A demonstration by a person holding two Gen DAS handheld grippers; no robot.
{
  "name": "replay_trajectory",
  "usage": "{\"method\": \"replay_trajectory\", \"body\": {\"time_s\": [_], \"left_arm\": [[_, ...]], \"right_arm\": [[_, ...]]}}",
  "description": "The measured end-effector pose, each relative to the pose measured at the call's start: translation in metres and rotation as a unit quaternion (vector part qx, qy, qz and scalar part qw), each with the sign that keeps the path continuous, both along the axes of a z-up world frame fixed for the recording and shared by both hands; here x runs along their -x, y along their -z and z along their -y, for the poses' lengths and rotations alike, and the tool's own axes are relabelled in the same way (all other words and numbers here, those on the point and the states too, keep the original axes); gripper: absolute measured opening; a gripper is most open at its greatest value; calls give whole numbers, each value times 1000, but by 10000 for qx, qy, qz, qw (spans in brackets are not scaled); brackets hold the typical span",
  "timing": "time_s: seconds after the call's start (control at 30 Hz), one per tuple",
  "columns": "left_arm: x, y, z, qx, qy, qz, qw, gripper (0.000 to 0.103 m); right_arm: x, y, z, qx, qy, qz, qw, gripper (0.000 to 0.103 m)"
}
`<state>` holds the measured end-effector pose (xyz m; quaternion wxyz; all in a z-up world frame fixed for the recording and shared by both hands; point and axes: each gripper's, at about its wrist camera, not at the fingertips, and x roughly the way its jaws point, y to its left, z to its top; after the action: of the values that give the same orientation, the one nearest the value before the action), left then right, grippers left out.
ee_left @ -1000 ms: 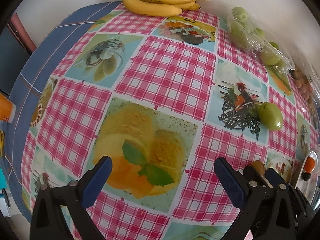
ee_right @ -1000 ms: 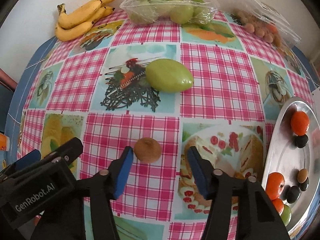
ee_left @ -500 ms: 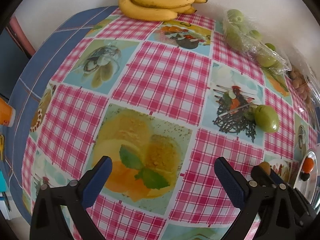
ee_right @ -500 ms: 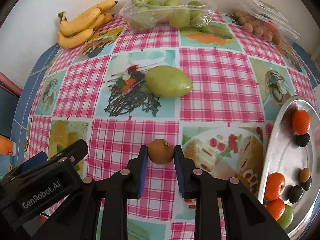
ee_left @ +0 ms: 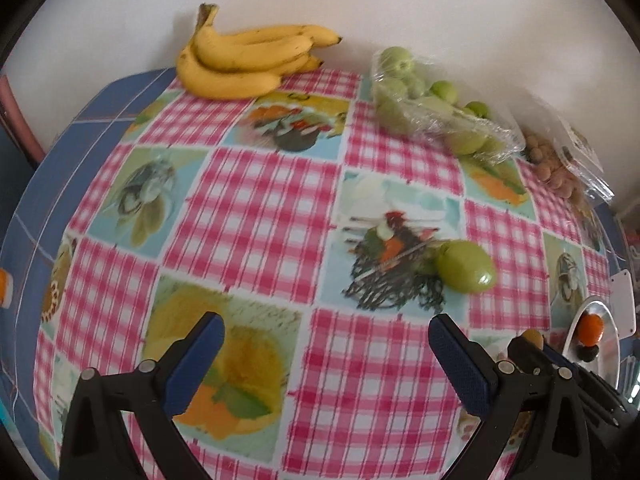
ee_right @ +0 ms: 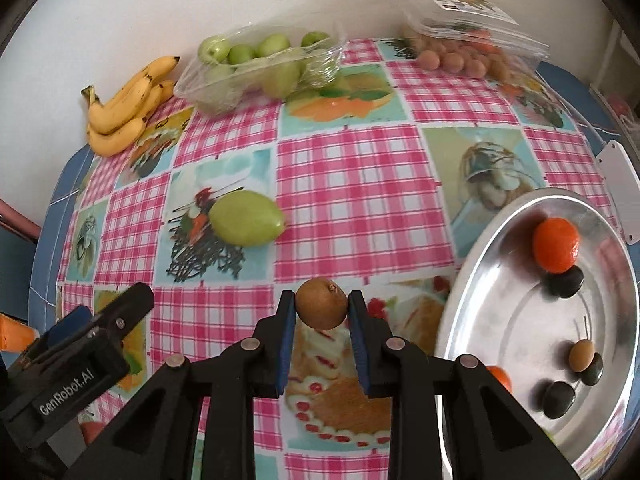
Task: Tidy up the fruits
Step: 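Grasp the green mango with the left tool while the right tool holds the kiwi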
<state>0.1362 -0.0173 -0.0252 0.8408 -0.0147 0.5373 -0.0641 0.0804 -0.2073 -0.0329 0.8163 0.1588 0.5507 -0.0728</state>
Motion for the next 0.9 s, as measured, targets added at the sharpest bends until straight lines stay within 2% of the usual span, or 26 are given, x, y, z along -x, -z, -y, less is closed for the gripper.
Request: {"method": "replay_trajectory", "body": {"time_s": [0.13,0.43,0.57,0.83,0.9], "left_arm": [[-2,-1,12,72,192,65,9998,103],[-14,6,50,212,597,-177,9978,102],[-25,8,64,291,736,-316,9964,96],[-38,20,94,208,1029,-549,9930,90],[-41,23,99,202,1074,-595,9922,86]], "right_arm": [[0,0,9,-28,31,2,10000,27],[-7,2,21,-23,44,0,10000,27],[-14,3,25,59,-30,-20,10000,27],[-24,5,34,138,-94,-6,9999,27],[-25,5,37,135,-91,-3,9999,27]]}}
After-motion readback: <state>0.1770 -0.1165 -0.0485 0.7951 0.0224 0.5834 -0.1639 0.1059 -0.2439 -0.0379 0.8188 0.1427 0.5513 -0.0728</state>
